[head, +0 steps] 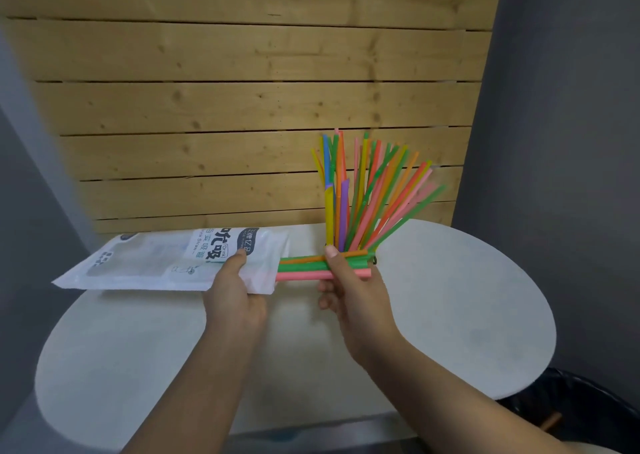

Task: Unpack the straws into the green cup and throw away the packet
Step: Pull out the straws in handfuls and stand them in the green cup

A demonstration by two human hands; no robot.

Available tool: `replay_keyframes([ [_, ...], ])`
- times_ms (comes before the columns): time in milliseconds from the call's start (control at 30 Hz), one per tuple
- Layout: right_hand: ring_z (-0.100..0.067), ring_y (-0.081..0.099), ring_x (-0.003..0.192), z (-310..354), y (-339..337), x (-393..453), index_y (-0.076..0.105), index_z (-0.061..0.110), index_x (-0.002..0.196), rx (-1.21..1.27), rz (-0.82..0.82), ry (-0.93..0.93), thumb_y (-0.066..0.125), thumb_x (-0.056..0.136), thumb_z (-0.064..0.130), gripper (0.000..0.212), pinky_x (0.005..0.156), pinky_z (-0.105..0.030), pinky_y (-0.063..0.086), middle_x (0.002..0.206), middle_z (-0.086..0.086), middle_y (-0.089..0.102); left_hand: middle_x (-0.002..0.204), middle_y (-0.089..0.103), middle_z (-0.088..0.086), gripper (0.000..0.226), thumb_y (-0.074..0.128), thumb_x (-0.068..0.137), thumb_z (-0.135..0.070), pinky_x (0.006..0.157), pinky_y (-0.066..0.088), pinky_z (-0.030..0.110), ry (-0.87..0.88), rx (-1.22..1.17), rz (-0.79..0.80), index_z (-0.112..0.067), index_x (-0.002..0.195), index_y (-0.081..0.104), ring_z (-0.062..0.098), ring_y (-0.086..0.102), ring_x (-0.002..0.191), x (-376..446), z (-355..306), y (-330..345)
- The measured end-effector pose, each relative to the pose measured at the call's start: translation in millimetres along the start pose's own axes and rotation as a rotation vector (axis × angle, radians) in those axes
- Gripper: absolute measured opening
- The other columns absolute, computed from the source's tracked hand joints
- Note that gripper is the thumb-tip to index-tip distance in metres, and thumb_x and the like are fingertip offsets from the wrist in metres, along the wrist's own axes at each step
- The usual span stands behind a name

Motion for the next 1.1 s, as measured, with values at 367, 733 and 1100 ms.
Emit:
replay_keyframes([
  [367,-0.009,0.039,0.039,-10,14,4,0.070,0.016,0.083,0.017,-0.070,0.096,0.067,0.080,0.027,0.011,0.039,-0.021,0.033,0.047,0.003,0.045,0.121,0.067,0.009,0.046,0.056,0.093,-0.007,0.048,0.058,0.031,-0.051,-0.021,0.123,-0.010,0.138,0.052,0.020,0.068,0.085,-15,18,13],
  [733,-0.008,0.042,0.035,82,-15,19,0.066,0.018,0.054,-0.135,-0.153,-0.318,0.049,0.087,0.019,0.038,0.036,-0.018,0.034,0.042,0.005,0.054,0.134,0.062,0.008,0.048,0.056,0.093,-0.003,0.058,0.061,0.029,0.000,-0.140,0.029,-0.008,0.140,0.050,0.023,0.066,0.106,1,-1,2],
  [1100,-0.010,0.036,0.036,115,-49,30,0.063,0.019,0.045,-0.032,-0.207,-0.389,0.048,0.080,0.010,0.038,0.038,-0.020,0.029,0.051,0.000,0.057,0.133,0.063,0.007,0.047,0.056,0.092,-0.002,0.074,0.057,0.029,-0.012,-0.152,0.010,-0.009,0.137,0.052,0.023,0.063,0.119,1,3,0],
])
Point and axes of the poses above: each hand's wrist, its own x-axis towards the middle knuckle, its own y-axis out of the palm, z = x × y, the point moved 7 cm from there along x, towards the middle knuckle
